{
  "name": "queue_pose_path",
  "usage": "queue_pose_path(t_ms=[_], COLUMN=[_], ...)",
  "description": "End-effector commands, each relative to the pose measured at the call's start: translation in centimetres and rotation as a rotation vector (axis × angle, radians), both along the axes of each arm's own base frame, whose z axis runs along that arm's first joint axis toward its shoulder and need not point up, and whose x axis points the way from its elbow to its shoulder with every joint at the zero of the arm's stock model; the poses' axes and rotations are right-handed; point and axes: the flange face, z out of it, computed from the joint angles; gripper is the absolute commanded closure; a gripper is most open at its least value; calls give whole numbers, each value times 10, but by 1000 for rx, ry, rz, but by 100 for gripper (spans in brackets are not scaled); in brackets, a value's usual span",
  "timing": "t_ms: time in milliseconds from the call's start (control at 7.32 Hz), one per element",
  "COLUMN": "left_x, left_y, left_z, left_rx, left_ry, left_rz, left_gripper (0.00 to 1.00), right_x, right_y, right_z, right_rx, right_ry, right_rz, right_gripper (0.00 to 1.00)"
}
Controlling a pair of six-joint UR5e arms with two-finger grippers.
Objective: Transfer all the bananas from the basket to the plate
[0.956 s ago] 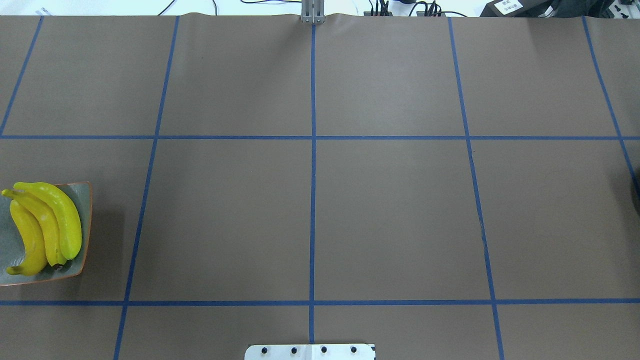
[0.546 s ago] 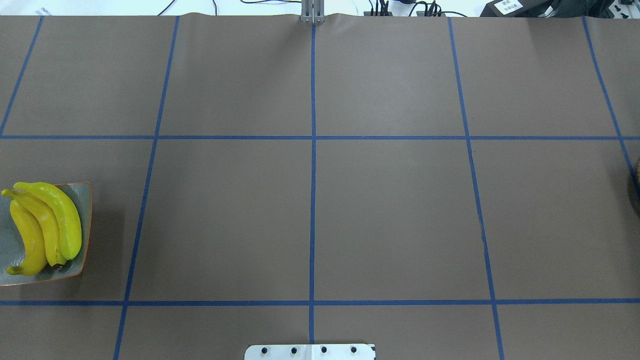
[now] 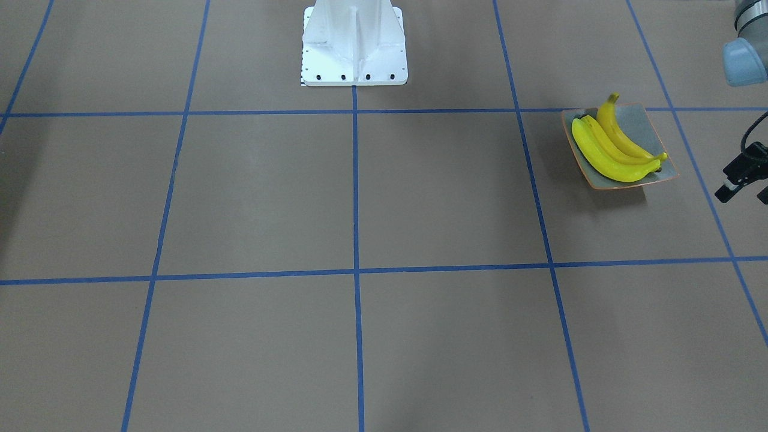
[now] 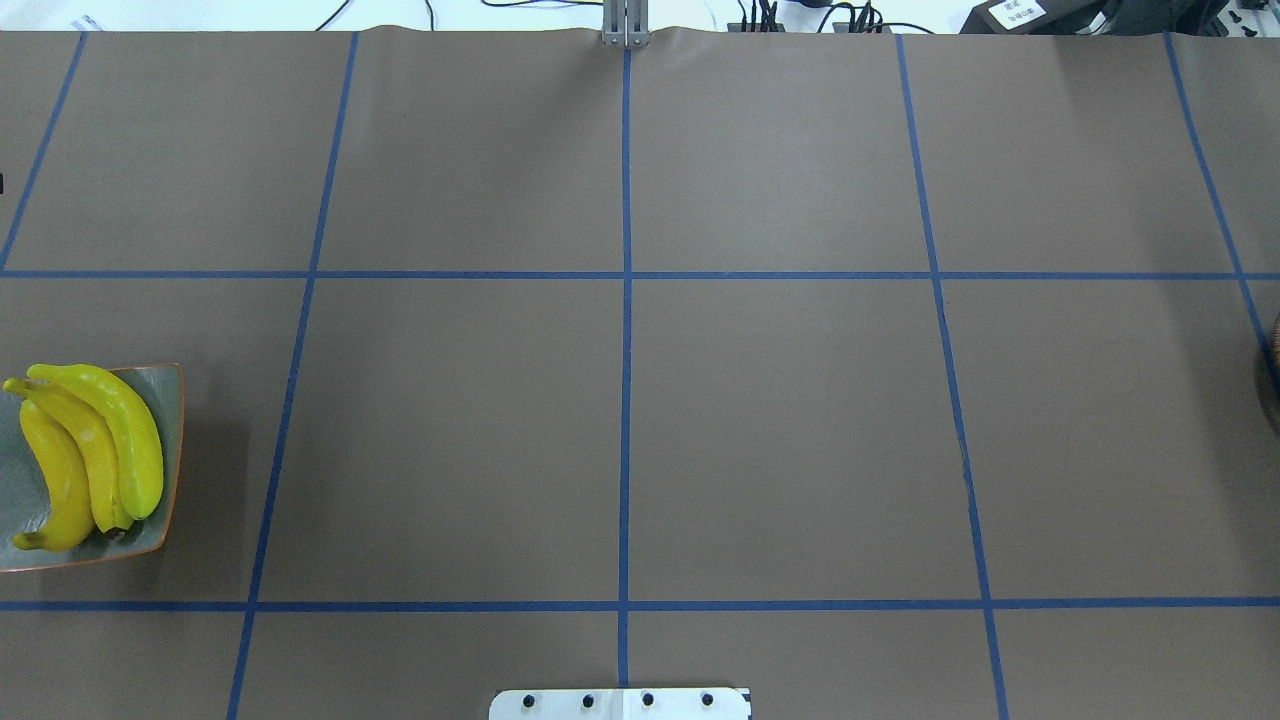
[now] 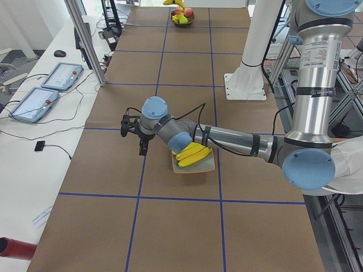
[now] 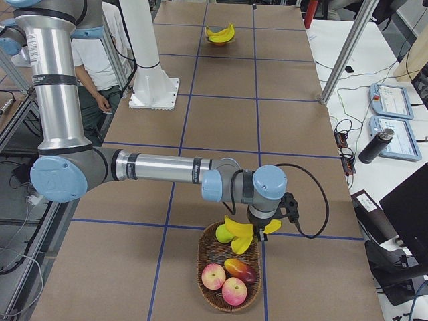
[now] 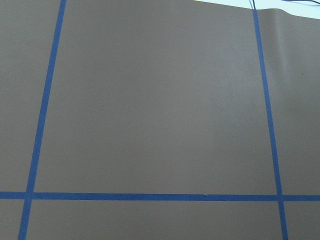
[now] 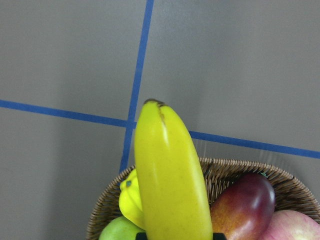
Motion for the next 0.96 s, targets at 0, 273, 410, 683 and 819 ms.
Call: queue_pose_path(t_ms=[0, 273, 410, 683, 819], left_x=[5, 12, 17, 27, 43], left_y=[-6, -17, -36, -64, -71], left_z=[-23, -59, -87, -128, -151], left_rx=[-74, -107, -87, -165, -198], left_ry=[84, 171, 185, 263, 300], left_rz=[-43, -53, -57, -124, -131], left_gripper=[1, 1, 1, 1, 1], right_x=[-5, -51, -85, -142, -174], right_y=[-49, -61, -71, -84, -79], right_z=[-79, -116, -149, -217, -241], right_rx=[-106, -158, -187, -262, -318], right_ry=[-10, -19, -43, -99, -135], right_rz=[69, 122, 155, 234, 253], right_gripper=[100, 100, 100, 100, 100])
